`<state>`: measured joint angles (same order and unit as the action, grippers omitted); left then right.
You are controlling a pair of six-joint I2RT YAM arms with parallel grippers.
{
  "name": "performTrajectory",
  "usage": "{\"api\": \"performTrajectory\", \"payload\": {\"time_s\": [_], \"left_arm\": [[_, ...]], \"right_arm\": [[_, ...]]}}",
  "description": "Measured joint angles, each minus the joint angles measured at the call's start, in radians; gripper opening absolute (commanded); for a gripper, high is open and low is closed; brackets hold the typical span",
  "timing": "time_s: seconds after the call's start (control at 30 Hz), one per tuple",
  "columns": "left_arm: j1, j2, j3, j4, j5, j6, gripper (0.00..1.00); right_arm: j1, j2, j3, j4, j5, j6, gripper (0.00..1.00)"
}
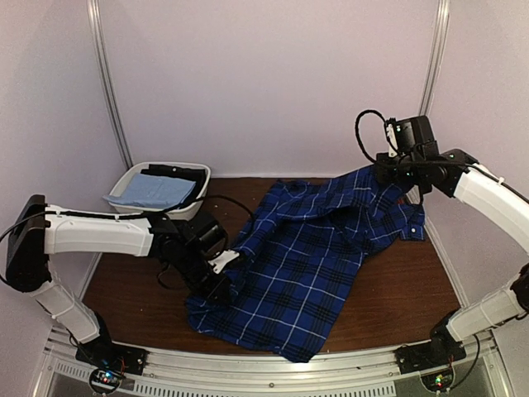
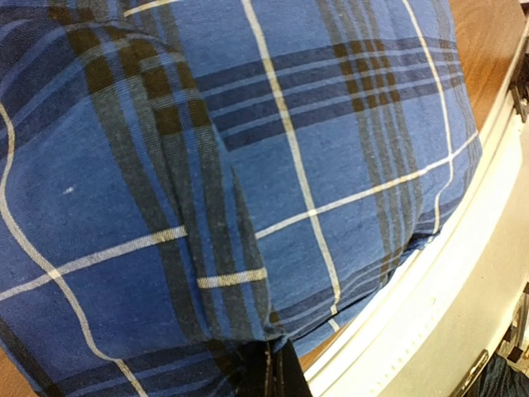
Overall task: Fold and stack the long sleeve shirts
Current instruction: Fold the flattened shirt at the center of the board.
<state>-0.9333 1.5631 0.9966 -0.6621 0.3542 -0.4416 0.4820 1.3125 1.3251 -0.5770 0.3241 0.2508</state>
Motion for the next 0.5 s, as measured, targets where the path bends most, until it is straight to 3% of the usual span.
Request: {"api": "performTrajectory", "payload": {"time_s": [0.1, 0.27, 0.5], "left_arm": [[0.000, -0.005, -0.002, 0.005, 0.028, 0.014, 0.00], [0.000, -0.022, -0.007, 0.011, 0.058, 0.032, 0.08], [0.000, -0.008, -0.042, 0.037, 0.095, 0.031, 0.37]], "right_arm": [[-0.008, 0.002, -0.001, -0.004, 0.002, -0.008, 0.00], [-0.012, 0.003, -0.003, -0.003, -0.012, -0.015, 0.00], [-0.010, 0.011, -0.054, -0.001, -0.090, -0.022, 0.00]]}}
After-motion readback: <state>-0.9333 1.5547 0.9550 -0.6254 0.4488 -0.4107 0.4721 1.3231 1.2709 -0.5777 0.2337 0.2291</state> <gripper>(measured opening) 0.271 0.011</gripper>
